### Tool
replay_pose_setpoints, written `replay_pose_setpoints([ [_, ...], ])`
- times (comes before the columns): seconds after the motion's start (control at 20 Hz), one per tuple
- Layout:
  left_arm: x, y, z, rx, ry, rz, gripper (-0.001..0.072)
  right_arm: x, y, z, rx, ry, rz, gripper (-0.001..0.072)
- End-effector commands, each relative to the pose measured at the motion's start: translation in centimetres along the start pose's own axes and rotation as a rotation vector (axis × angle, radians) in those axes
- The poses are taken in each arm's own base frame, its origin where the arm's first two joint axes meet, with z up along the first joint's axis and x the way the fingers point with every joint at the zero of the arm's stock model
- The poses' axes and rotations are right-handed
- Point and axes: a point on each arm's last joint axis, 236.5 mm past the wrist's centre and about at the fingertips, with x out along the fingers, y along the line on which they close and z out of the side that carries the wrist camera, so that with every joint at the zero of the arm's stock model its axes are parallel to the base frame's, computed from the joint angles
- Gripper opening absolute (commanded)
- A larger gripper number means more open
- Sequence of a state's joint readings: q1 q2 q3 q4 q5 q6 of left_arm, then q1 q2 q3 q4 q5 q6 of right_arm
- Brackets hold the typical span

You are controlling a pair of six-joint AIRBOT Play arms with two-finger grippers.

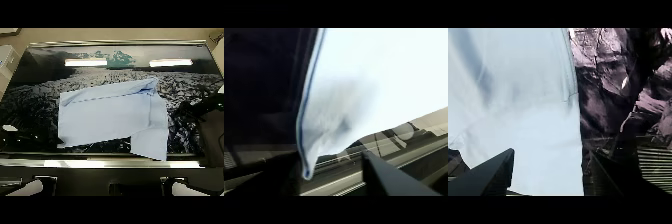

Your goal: Fold the clothes and pants, and hang the long-sleeved shirts on hangers.

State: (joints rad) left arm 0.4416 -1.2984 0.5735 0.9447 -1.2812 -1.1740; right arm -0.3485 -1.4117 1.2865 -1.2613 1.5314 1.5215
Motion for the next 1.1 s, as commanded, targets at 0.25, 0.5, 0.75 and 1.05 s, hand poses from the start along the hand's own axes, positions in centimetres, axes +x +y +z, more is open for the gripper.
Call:
replay_pose_setpoints([
  [0.25, 0.8, -1.2, 1.9, -0.006, -0.077, -0.026, 0.002, 1.1, -1.1, -1.0, 0.01, 0.048, -0.037, 0.0553],
  [0.5, 0.6, -1.4, 1.7, -0.001, -0.075, -0.029, 0.0021, 6.8, -1.5, -3.3, 0.039, 0.189, 0.027, 0.0572],
  [0.75, -0.1, -2.1, 1.6, 0.021, -0.094, -0.034, 0.0021, 9.6, -0.2, -1.3, 0.061, 0.148, 0.123, 0.056],
  [1.05, -0.6, -2.5, 1.6, 0.034, -0.111, -0.035, 0.002, 11.2, 0.0, -0.4, 0.089, 0.143, 0.148, 0.0533],
])
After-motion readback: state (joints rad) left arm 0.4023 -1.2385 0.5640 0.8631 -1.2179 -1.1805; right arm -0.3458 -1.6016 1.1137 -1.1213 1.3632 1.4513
